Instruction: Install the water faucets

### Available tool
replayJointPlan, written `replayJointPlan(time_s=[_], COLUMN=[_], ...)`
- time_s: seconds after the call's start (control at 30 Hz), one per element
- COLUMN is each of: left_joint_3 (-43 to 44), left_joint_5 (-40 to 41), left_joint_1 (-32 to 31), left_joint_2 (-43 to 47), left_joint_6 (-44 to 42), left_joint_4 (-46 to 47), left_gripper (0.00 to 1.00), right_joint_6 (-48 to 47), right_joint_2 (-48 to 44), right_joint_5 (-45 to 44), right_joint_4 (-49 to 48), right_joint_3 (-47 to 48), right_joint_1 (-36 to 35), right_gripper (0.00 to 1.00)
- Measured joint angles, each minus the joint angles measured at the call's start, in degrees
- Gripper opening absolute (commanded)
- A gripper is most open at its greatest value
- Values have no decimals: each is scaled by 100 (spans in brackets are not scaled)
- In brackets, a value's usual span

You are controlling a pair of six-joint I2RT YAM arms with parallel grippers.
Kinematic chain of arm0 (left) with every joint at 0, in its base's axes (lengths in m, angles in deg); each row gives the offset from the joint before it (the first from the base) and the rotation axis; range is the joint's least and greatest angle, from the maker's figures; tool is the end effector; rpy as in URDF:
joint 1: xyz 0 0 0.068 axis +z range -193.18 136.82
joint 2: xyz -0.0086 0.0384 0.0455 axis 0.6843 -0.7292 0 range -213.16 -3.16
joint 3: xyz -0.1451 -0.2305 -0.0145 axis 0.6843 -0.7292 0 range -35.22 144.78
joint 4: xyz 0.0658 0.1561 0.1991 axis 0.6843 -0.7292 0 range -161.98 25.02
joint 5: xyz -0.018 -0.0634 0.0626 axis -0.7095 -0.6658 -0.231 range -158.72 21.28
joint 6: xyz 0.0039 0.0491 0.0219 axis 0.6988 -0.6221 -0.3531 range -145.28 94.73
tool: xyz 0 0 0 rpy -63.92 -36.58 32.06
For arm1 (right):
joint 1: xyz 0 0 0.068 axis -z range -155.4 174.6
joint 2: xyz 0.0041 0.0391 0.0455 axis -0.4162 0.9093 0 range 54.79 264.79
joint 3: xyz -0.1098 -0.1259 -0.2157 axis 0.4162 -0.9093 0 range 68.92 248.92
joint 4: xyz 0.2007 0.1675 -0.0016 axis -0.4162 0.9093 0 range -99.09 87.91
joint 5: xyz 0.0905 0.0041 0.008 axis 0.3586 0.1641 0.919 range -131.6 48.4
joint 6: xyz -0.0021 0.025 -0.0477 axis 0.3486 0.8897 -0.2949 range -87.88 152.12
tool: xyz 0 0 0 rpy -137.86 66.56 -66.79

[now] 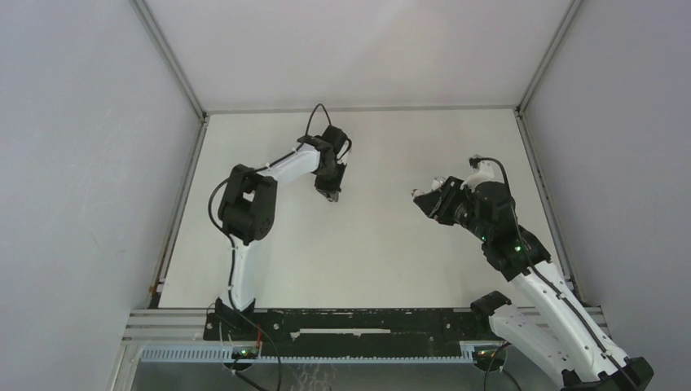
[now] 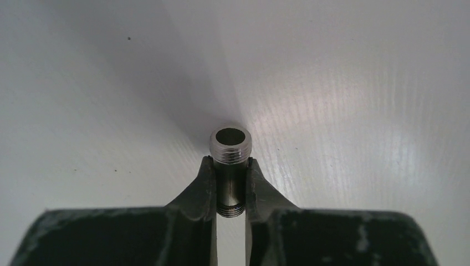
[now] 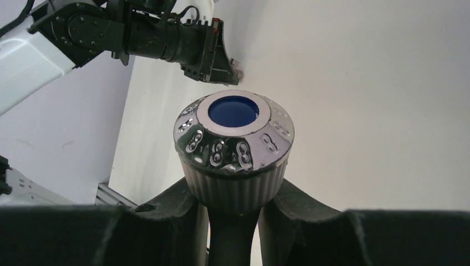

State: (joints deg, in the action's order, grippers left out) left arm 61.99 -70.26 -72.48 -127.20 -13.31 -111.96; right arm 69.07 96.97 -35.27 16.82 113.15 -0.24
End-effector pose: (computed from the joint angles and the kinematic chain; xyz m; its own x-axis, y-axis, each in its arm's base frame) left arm 0.3867 -0.2181 0.1700 -0.9221 0.2798 -0.2674 0.3114 0.9467 -0.0830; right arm 0.1500 0.0736 0.3153 -0.5994 0.3809 -0.7040 -0.1860 0.7891 0.5854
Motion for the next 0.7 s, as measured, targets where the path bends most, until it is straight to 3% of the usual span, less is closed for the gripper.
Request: replayJointPlan(time_s=[0.17, 0.33, 0.47, 0.57, 0.7], left_joint_3=[-61, -763, -1692, -2210, -2717], left_joint_5=[-844, -2623, -4387, -5287, -5923], left_joint_1=[87, 306, 568, 623, 619], left_joint_2=[581, 2503, 3888, 4188, 4199], left_joint_6=[57, 439, 1314, 1794, 2164], left_joint_4=[2, 590, 1521, 1836, 1707], left_gripper=[0, 0, 0, 0, 0], right_joint_6=[-282, -660, -1113, -1635, -2658], right_joint_2=[-243, -304, -321, -345, -627], right_joint_5=[203, 815, 1460, 1729, 1178], right_joint_4=[-748, -1414, -2120, -2400, -2511], right_joint_3=[-533, -813, -817, -817, -876], right_joint_1=[-164, -315, -621, -1038, -2179], right_gripper=[0, 0, 0, 0, 0])
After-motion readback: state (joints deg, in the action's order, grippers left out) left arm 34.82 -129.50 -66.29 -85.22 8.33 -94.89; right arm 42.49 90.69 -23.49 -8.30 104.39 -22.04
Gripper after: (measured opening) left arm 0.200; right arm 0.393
